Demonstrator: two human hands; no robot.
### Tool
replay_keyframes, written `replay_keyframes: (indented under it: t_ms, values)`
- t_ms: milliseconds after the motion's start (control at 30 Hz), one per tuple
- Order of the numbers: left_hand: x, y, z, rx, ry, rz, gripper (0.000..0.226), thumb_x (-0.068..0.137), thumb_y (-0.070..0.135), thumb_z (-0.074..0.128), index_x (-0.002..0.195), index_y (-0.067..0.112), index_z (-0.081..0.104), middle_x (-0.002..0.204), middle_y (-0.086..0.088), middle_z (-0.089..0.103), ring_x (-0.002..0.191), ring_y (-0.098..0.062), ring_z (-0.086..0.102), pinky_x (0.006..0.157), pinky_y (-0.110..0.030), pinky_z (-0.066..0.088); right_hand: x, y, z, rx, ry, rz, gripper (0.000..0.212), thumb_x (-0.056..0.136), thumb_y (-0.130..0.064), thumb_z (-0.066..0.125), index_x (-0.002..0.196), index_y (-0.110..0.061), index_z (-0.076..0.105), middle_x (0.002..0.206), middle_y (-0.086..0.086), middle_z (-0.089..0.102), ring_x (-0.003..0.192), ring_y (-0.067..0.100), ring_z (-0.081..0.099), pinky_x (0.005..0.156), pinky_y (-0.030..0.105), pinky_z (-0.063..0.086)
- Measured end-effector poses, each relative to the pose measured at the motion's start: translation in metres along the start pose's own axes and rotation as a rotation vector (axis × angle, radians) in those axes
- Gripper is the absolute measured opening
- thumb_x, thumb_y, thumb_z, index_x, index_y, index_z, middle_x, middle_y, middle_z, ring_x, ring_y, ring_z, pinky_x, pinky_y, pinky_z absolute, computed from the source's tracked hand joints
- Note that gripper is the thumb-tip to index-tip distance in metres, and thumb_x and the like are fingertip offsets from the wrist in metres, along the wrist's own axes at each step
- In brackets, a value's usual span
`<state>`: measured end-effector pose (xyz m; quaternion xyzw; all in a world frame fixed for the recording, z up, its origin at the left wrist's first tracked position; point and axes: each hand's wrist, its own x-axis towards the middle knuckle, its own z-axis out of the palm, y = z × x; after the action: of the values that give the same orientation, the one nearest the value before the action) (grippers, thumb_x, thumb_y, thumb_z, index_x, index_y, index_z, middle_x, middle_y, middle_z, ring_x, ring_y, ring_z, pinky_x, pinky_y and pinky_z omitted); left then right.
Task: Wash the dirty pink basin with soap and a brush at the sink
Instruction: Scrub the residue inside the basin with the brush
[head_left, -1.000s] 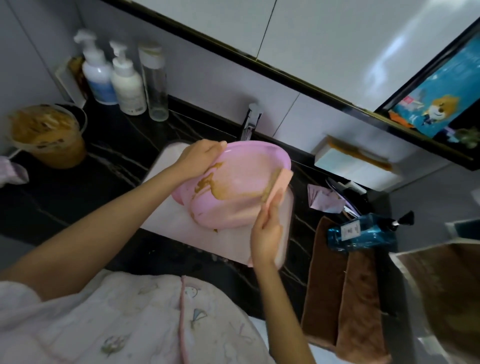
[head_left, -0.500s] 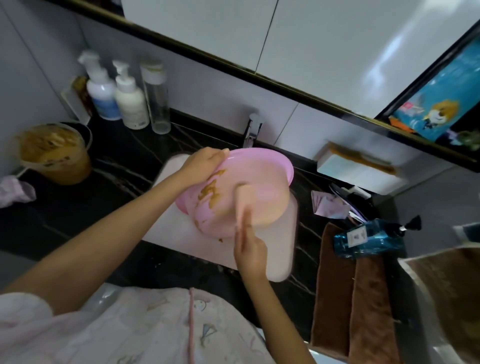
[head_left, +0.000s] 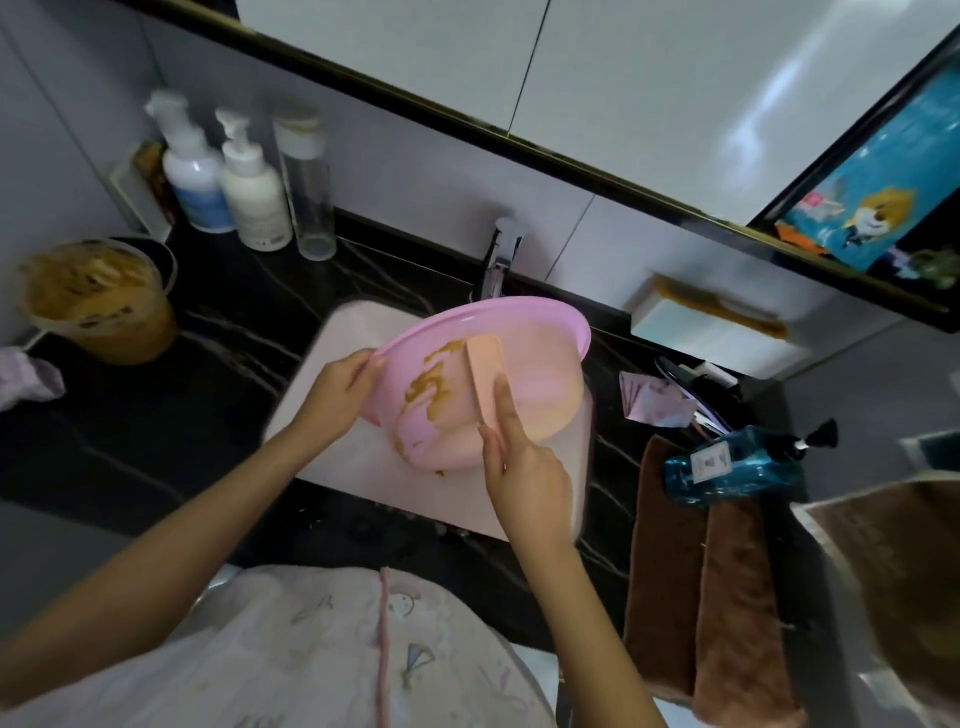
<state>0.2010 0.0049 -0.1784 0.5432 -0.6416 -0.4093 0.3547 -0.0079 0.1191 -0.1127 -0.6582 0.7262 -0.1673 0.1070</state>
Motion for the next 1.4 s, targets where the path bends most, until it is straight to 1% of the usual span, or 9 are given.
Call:
replay_keyframes:
  t_ms: [100, 200, 367, 567, 733, 900, 1067, 1233, 1400]
  values:
    - [-0.013, -0.010, 0.001, 0.074, 0.018, -0.034, 0.031, 0.099, 0.026, 0.043, 0.076, 0.010, 0.057, 0.075, -0.014, 0.062, 0.069, -0.023, 0.055, 0.064, -0.032, 0.040, 0.008, 0.001, -0.013, 0.000, -0.006, 0.049, 0.065, 0.100, -0.038, 0.033, 0.138, -0.041, -0.019, 0.074, 0.011, 0.061, 0.063, 0.027, 0.058, 0.059, 0.038, 0.049]
    - [-0.011, 0.023, 0.000, 0.128, 0.088, 0.106, 0.038, 0.095, 0.037, 0.040, 0.066, 0.013, 0.049, 0.059, 0.000, 0.050, 0.057, -0.015, 0.046, 0.058, -0.030, 0.034, 0.024, 0.012, -0.026, 0.088, 0.000, 0.159, 0.057, 0.100, -0.035, 0.036, 0.150, -0.035, 0.008, 0.067, 0.003, 0.057, 0.056, 0.017, 0.053, 0.051, 0.033, 0.047]
    - [0.007, 0.072, 0.009, 0.290, 0.015, 0.237, 0.043, 0.092, 0.038, 0.031, 0.071, 0.009, 0.056, 0.065, -0.009, 0.058, 0.062, -0.022, 0.052, 0.059, -0.032, 0.038, 0.059, 0.023, -0.035, 0.467, -0.052, 0.388, 0.047, 0.100, -0.029, 0.037, 0.147, -0.027, 0.029, 0.098, 0.001, 0.062, 0.076, 0.013, 0.056, 0.067, 0.029, 0.048]
    - [0.017, 0.074, 0.008, 0.273, -0.026, 0.230, 0.054, 0.091, 0.043, 0.028, 0.077, 0.003, 0.061, 0.072, -0.012, 0.062, 0.068, -0.025, 0.057, 0.066, -0.037, 0.044, 0.011, 0.000, -0.041, 0.179, -0.140, 0.006, 0.048, 0.100, -0.035, 0.034, 0.146, -0.040, 0.023, 0.078, 0.008, 0.064, 0.068, 0.024, 0.060, 0.060, 0.036, 0.044]
    - [0.017, 0.080, 0.009, 0.261, -0.048, 0.238, 0.048, 0.090, 0.043, 0.028, 0.071, 0.009, 0.056, 0.070, -0.010, 0.061, 0.067, -0.025, 0.056, 0.064, -0.034, 0.042, 0.043, 0.029, -0.036, 0.381, 0.016, 0.212, 0.047, 0.100, -0.027, 0.038, 0.146, -0.031, 0.030, 0.082, 0.013, 0.067, 0.073, 0.027, 0.063, 0.062, 0.035, 0.047]
    - [0.021, 0.080, 0.007, 0.256, -0.055, 0.233, 0.047, 0.091, 0.044, 0.030, 0.069, 0.012, 0.058, 0.069, -0.009, 0.062, 0.067, -0.024, 0.056, 0.065, -0.036, 0.044, 0.008, 0.031, -0.025, 0.075, -0.040, -0.243, 0.051, 0.096, -0.042, 0.032, 0.145, -0.039, 0.016, 0.060, 0.012, 0.062, 0.051, 0.029, 0.060, 0.046, 0.038, 0.048]
    - [0.024, 0.082, 0.011, 0.284, -0.040, 0.233, 0.044, 0.098, 0.034, 0.037, 0.071, 0.008, 0.059, 0.069, -0.010, 0.060, 0.067, -0.026, 0.055, 0.065, -0.037, 0.043, 0.046, 0.049, -0.029, 0.290, 0.023, 0.067, 0.050, 0.099, -0.030, 0.038, 0.146, -0.039, 0.021, 0.078, 0.018, 0.066, 0.064, 0.028, 0.063, 0.060, 0.046, 0.054]
    - [0.035, 0.074, -0.004, 0.220, -0.016, 0.190, 0.044, 0.090, 0.048, 0.032, 0.055, 0.025, 0.043, 0.055, 0.004, 0.048, 0.057, -0.020, 0.048, 0.060, -0.036, 0.040, -0.003, 0.052, -0.012, 0.080, -0.106, -0.394, 0.058, 0.096, -0.039, 0.036, 0.146, -0.044, 0.008, 0.049, 0.005, 0.052, 0.039, 0.019, 0.048, 0.040, 0.031, 0.038]
    - [0.032, 0.079, 0.004, 0.248, -0.040, 0.185, 0.043, 0.097, 0.037, 0.037, 0.068, 0.014, 0.058, 0.067, -0.007, 0.060, 0.066, -0.023, 0.056, 0.063, -0.032, 0.042, 0.042, 0.058, -0.015, 0.365, 0.078, 0.082, 0.049, 0.100, -0.032, 0.039, 0.147, -0.033, 0.026, 0.077, 0.020, 0.065, 0.066, 0.031, 0.064, 0.062, 0.050, 0.054]
